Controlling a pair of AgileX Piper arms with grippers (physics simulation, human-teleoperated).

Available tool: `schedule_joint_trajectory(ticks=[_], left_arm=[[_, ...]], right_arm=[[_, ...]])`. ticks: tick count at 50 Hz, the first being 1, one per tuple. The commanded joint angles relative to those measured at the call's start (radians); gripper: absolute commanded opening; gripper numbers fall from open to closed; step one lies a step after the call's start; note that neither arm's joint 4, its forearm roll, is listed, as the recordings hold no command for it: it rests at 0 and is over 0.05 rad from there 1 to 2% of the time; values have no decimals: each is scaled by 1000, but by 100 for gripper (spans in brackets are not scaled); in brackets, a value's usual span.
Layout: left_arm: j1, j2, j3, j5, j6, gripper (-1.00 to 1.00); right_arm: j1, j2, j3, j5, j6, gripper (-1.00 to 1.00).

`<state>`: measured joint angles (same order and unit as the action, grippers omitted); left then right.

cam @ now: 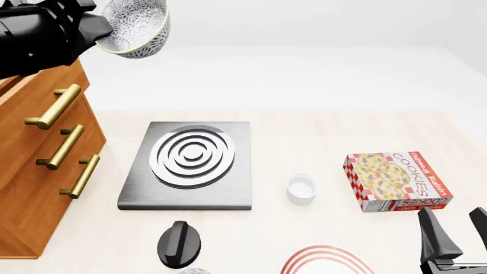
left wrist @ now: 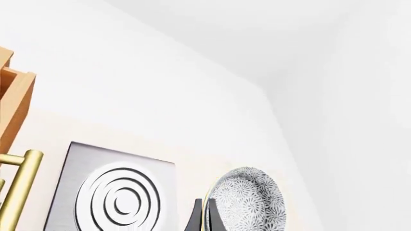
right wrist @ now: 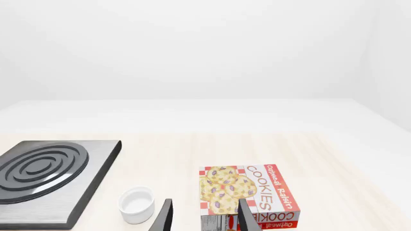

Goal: Pick the akita bowl on the wooden cabinet and place it on the plate.

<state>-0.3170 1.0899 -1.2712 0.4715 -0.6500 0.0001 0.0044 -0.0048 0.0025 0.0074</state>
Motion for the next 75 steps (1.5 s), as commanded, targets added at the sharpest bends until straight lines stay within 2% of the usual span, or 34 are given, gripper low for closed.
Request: schedule_joint_trajectory(ticks=[1,75], left_arm=[[-41,-11,-1,7,18,-100],[-342,26,-4,53,84,-100]], right_arm=[[0,0,0,0,0,100],[0,0,0,0,0,100]])
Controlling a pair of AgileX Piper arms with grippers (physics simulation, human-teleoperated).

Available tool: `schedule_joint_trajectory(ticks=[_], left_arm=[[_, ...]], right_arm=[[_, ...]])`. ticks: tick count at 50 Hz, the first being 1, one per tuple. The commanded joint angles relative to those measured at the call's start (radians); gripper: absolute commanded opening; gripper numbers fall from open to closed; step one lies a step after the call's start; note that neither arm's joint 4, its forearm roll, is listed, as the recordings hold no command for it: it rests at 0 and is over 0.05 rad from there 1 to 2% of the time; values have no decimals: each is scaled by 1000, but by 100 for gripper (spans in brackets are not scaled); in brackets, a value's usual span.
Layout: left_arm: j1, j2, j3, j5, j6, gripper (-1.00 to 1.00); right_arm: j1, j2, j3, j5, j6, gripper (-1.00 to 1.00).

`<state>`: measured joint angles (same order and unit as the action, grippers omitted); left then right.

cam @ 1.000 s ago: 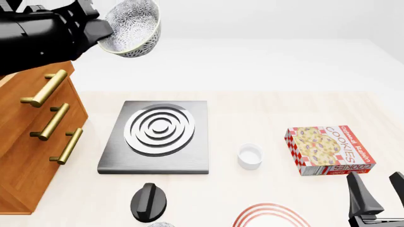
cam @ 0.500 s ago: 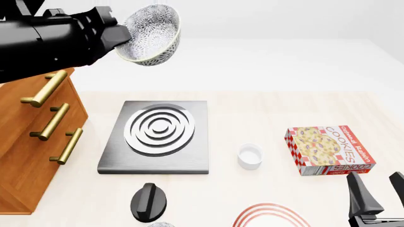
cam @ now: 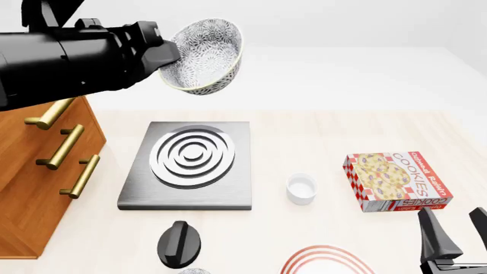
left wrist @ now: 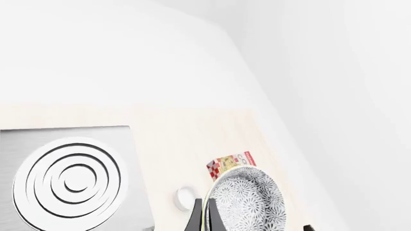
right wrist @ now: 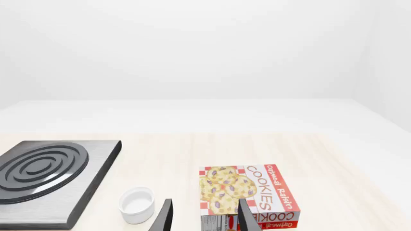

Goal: Pick the akita bowl on the wooden cabinet and place it on the plate.

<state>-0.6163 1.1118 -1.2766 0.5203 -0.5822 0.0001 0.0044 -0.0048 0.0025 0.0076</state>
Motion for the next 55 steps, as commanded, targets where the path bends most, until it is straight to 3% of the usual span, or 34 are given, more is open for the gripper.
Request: schedule_joint_trajectory(ticks=[1,55], left_arm=[[-44,4,3,4,17,-100],[-199,85,76,-48,-14,-100]], right_arm=[[0,0,0,0,0,100],[0,0,0,0,0,100]])
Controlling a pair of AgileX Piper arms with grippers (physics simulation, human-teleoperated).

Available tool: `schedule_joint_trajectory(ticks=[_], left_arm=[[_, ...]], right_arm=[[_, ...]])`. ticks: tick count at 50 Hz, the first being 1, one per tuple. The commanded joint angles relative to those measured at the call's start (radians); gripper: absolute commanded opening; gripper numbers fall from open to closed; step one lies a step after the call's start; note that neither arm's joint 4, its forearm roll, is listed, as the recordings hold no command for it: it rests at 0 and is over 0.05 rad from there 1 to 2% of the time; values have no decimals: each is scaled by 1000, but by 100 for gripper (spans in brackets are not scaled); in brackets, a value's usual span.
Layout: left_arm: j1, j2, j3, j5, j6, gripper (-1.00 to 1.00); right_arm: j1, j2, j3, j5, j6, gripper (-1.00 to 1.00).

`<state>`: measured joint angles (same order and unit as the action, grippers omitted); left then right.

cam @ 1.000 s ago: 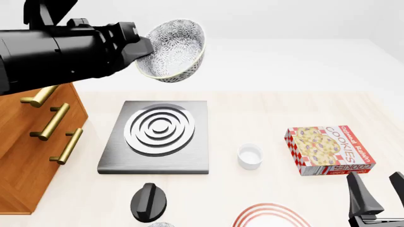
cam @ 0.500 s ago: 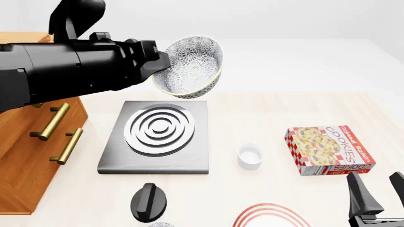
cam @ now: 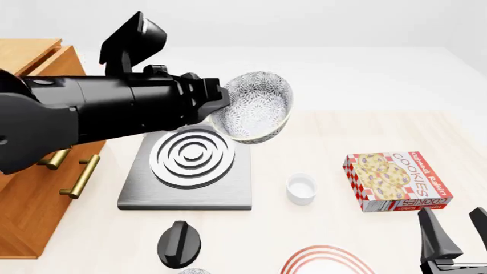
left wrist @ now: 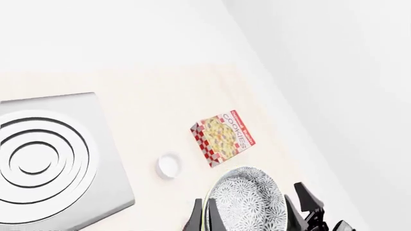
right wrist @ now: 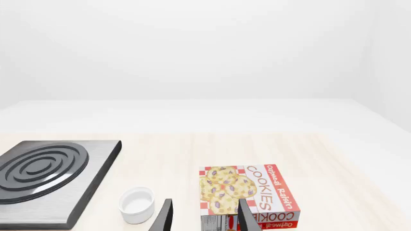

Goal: Pick the akita bowl on the wooden cabinet and place it on the plate.

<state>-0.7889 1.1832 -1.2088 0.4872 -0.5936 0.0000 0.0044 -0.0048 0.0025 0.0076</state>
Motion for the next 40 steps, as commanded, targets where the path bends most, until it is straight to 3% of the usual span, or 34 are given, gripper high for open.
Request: schedule_joint_trajectory(ticks=[1,40], left_arm=[[-28,14,9,-15,-4,-100],[-112,45,78,-57,-21,-100]], right_arm=[[0,0,0,0,0,100],[0,0,0,0,0,100]])
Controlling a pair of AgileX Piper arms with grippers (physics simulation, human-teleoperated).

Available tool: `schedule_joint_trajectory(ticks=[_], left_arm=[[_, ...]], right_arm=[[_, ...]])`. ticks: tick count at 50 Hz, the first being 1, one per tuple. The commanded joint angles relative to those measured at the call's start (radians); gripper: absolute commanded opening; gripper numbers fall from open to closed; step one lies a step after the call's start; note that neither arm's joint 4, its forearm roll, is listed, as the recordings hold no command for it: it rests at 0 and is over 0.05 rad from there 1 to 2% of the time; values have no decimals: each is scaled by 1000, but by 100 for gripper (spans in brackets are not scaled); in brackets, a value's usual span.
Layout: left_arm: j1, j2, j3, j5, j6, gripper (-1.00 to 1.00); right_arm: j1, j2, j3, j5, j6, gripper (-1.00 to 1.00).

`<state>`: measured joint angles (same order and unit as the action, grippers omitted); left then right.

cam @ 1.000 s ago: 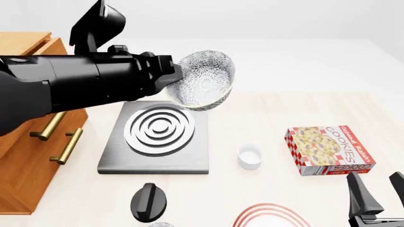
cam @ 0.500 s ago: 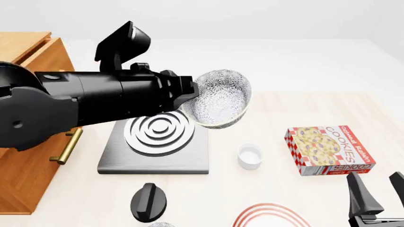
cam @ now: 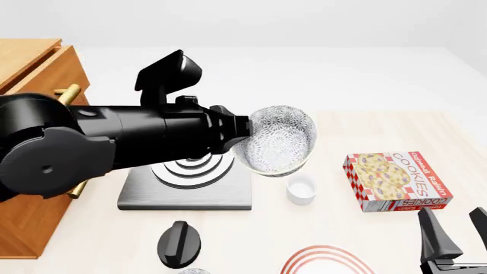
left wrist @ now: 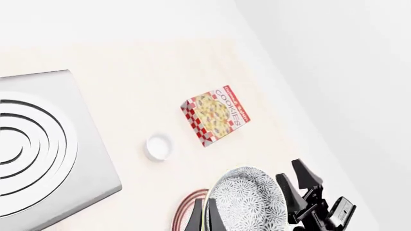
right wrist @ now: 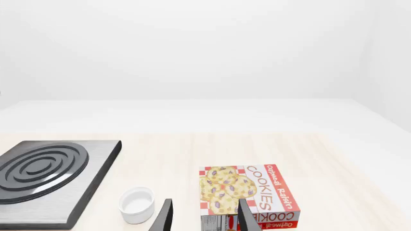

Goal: Pick the akita bowl on the wooden cabinet and place it on the plate.

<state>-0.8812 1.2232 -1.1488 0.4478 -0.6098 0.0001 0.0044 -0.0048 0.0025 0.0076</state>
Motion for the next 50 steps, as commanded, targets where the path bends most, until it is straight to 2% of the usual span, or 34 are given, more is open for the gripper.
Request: schedule_joint_trajectory(ticks=[1,14,50], left_arm=[[-20,7,23,-21,-7,-100],[-44,30,76,-61,-34,-100],[-85,88,130,-129,-81,-100]], right_arm=[[0,0,0,0,0,100],[0,0,0,0,0,100],[0,0,0,0,0,100]])
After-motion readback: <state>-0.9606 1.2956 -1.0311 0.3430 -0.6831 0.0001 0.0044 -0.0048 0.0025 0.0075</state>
